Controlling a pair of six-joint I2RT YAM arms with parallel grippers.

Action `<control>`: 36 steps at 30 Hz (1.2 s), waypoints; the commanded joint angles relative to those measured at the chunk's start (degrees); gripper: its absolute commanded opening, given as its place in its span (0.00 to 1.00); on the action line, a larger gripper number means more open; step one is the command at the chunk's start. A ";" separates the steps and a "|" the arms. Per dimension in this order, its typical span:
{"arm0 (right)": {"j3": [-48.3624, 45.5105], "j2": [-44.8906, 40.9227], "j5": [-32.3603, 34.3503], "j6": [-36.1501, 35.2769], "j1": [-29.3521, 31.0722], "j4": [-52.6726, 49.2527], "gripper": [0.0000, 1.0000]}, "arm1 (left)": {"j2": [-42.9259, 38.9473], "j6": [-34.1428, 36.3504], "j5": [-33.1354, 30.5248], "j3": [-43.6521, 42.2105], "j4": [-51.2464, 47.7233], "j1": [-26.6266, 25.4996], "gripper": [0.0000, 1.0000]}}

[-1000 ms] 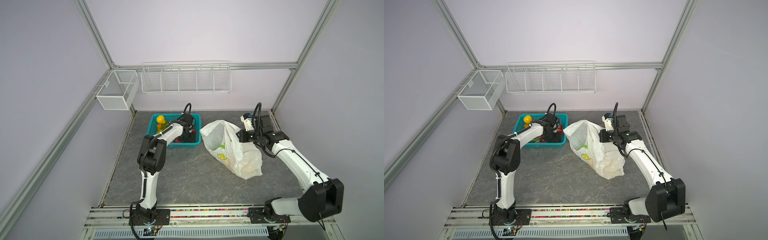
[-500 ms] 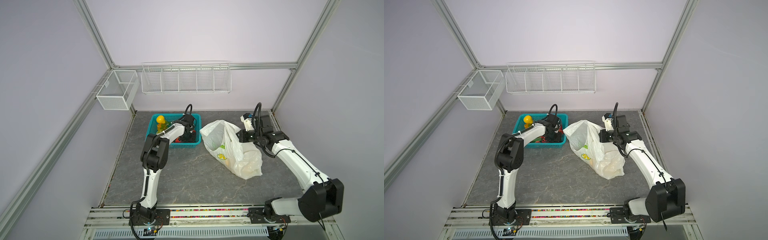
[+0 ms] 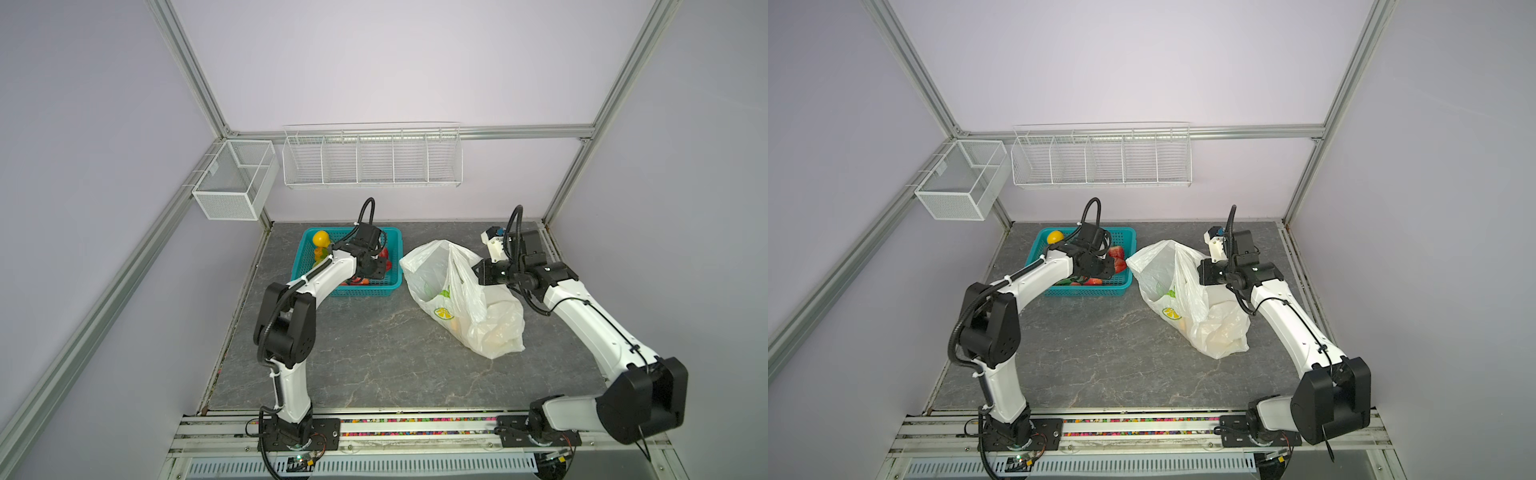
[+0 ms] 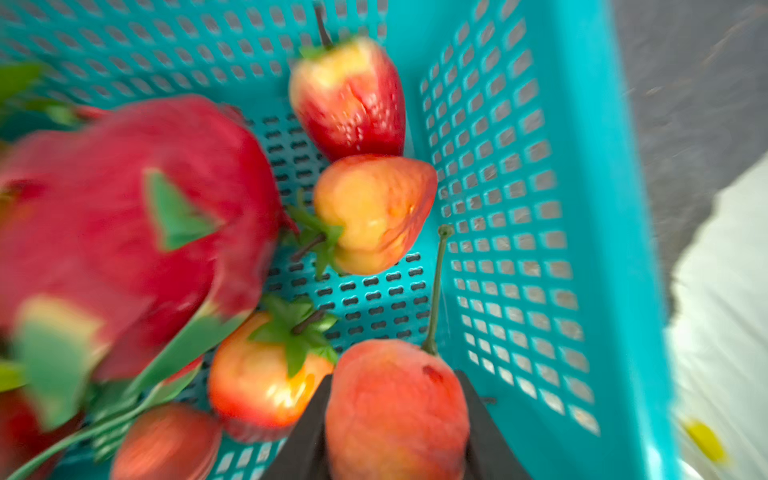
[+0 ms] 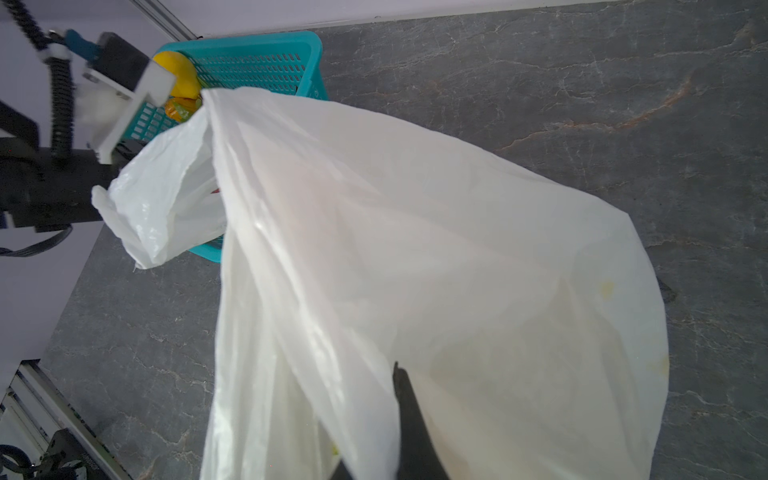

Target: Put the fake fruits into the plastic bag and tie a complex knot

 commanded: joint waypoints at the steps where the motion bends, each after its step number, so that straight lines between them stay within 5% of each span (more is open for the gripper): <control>1: -0.47 -0.68 -0.14 -0.82 -0.42 0.59 0.09 | -8.23 -2.43 -0.81 -6.68 4.90 -0.36 0.29; 6: -0.26 -0.15 -0.24 -0.77 -0.46 0.70 0.10 | -21.62 -2.21 4.25 -19.93 11.56 -3.12 0.29; 13: -0.08 0.37 -0.33 -0.48 -0.46 1.03 0.10 | -29.93 4.30 4.39 -30.63 16.39 -16.59 0.28; 19: 0.11 -0.09 -0.94 -0.51 -0.36 0.72 0.09 | -19.17 6.53 3.43 -20.28 18.63 -20.52 0.28; 27: -0.69 -1.68 -0.59 -0.79 -0.37 -0.08 0.09 | -0.46 4.31 -10.08 -3.17 19.13 -20.46 0.28; 31: -0.77 -1.76 -0.85 -0.62 -0.36 0.30 0.09 | 9.30 4.15 -4.49 6.39 15.87 -20.52 0.32; 36: -0.60 -1.76 -0.83 -0.61 -0.35 0.20 0.09 | 14.41 0.15 7.24 8.54 24.13 -20.59 0.36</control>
